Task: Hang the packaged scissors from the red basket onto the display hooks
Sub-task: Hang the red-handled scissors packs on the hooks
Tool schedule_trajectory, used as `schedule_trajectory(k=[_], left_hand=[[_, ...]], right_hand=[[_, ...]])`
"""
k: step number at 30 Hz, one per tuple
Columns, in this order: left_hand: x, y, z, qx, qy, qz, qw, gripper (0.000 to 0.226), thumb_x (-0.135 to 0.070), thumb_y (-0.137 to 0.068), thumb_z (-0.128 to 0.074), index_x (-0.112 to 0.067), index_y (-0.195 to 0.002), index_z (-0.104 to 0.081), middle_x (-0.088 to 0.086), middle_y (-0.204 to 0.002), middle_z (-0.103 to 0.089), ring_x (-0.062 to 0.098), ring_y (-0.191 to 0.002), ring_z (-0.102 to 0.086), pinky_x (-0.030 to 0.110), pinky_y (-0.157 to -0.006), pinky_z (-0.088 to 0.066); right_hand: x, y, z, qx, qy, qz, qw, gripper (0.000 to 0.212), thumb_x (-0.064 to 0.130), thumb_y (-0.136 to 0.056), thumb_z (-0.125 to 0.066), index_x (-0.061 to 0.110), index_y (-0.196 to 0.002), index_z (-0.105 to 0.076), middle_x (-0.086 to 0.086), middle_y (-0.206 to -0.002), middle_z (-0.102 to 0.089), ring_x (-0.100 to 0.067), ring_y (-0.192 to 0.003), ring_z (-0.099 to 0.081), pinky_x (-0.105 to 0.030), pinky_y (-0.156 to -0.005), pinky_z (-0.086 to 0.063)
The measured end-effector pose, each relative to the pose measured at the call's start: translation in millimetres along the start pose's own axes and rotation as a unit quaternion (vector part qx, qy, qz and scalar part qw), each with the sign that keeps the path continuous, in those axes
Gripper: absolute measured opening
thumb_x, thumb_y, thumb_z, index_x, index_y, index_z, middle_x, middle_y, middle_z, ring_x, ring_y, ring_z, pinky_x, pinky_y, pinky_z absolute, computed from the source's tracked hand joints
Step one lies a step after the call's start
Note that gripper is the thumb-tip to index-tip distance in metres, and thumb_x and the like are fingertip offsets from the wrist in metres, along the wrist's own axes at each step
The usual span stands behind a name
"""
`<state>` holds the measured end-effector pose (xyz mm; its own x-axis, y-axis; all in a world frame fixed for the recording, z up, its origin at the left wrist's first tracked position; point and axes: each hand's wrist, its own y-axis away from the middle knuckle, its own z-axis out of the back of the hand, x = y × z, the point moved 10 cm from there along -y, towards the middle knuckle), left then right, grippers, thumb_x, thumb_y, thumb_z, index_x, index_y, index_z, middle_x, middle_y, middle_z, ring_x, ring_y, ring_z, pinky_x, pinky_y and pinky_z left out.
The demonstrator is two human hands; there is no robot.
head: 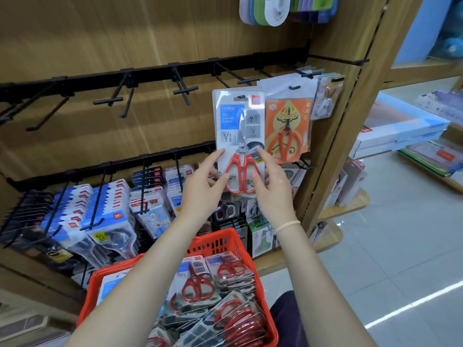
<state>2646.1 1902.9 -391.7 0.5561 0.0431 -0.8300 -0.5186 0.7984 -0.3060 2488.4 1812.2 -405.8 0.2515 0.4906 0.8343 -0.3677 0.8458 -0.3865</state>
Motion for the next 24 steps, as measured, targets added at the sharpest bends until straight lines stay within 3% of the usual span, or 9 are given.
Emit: schedule_trajectory(k=[2,4,8,10,13,16,18,21,24], left_hand=[[6.3,-9.6,-4.8,0.015,-0.017,0.007,1.0,0.054,-0.023,-0.101,-0.063,-0.038,-0.151,-0.047,-0.005,-0.087,-0.056,0.008,-0.07,-0.054,0.031,-0.076,-0.052],[13.6,-20.1,-10.2,0.033,-0.009,0.023,0.999,0.055,-0.026,-0.102,-0.062,-0.042,-0.151,-0.044,-0.001,-0.089,-0.057,0.014,-0.074,-0.055,0.041,-0.08,-0.053],[17.9,-33.2,-13.7,0.05,-0.01,0.045,0.998,0.056,-0.035,-0.102,-0.059,-0.047,-0.153,-0.038,-0.003,-0.094,-0.058,0.018,-0.087,-0.059,0.033,-0.081,-0.048],[19.4,-34.9,-15.2,0.065,-0.012,0.044,0.997,0.057,-0.037,-0.103,-0.057,-0.046,-0.154,-0.035,-0.005,-0.101,-0.059,0.016,-0.092,-0.059,0.031,-0.081,-0.046],[24.4,-29.1,-14.0,0.092,-0.033,0.033,0.995,0.059,-0.043,-0.104,-0.053,-0.045,-0.158,-0.028,-0.001,-0.135,-0.056,0.018,-0.117,-0.059,0.038,-0.098,-0.047],[29.4,-3.9,3.5,0.085,-0.044,0.021,0.995,0.057,-0.042,-0.105,-0.052,-0.041,-0.157,-0.031,-0.006,-0.154,-0.042,0.012,-0.14,-0.041,0.039,-0.112,-0.039],[40.8,24.2,26.0,0.06,-0.05,0.013,0.997,0.048,-0.04,-0.104,-0.053,-0.039,-0.151,-0.042,-0.013,-0.144,-0.049,0.006,-0.131,-0.048,0.034,-0.105,-0.043],[88.4,77.2,65.5,0.019,-0.072,0.046,0.996,0.034,-0.034,-0.103,-0.057,-0.032,-0.137,-0.058,-0.016,-0.116,-0.06,0.001,-0.103,-0.059,0.033,-0.093,-0.051],[156.3,141.9,102.9,0.018,-0.156,0.124,0.98,0.031,-0.032,-0.102,-0.06,-0.02,-0.129,-0.066,-0.004,-0.12,-0.066,0.012,-0.106,-0.063,0.029,-0.086,-0.047]], right_hand=[[-4.0,-9.7,-7.0,0.02,0.025,-0.006,0.999,0.054,0.025,-0.105,-0.051,0.039,-0.154,-0.034,-0.004,-0.146,-0.05,-0.018,-0.122,-0.05,-0.022,-0.096,-0.035],[-6.2,-19.6,-12.4,0.033,0.038,-0.009,0.999,0.054,0.025,-0.105,-0.051,0.037,-0.155,-0.033,-0.001,-0.151,-0.047,-0.017,-0.137,-0.042,-0.022,-0.102,-0.032],[-6.5,-33.5,-17.0,0.052,0.035,-0.009,0.998,0.054,0.027,-0.105,-0.05,0.034,-0.155,-0.033,0.003,-0.155,-0.044,-0.018,-0.142,-0.038,-0.037,-0.114,-0.036],[-4.4,-33.0,-17.7,0.062,0.035,-0.014,0.997,0.055,0.03,-0.105,-0.05,0.035,-0.156,-0.032,0.003,-0.156,-0.043,-0.019,-0.142,-0.037,-0.041,-0.113,-0.037],[-4.0,-19.6,-17.5,0.061,0.041,-0.041,0.996,0.056,0.035,-0.104,-0.053,0.04,-0.155,-0.032,-0.007,-0.15,-0.04,-0.021,-0.138,-0.038,-0.028,-0.1,-0.036],[-2.6,5.2,-18.9,0.031,0.024,-0.058,0.998,0.05,0.035,-0.102,-0.056,0.036,-0.15,-0.041,-0.004,-0.144,-0.038,-0.016,-0.127,-0.045,-0.023,-0.095,-0.034],[-2.7,26.1,-34.3,0.047,0.021,-0.056,0.997,0.041,0.034,-0.102,-0.055,0.03,-0.142,-0.05,0.002,-0.131,-0.046,-0.009,-0.11,-0.052,-0.022,-0.09,-0.037],[-8.8,67.0,-87.1,0.154,0.031,-0.061,0.986,0.02,0.03,-0.102,-0.057,0.021,-0.118,-0.065,0.001,-0.105,-0.06,-0.003,-0.088,-0.057,-0.017,-0.078,-0.042],[-12.8,118.6,-152.5,0.272,0.023,-0.073,0.959,0.011,0.021,-0.099,-0.061,0.015,-0.1,-0.069,-0.002,-0.095,-0.067,-0.011,-0.084,-0.061,-0.017,-0.076,-0.045]])
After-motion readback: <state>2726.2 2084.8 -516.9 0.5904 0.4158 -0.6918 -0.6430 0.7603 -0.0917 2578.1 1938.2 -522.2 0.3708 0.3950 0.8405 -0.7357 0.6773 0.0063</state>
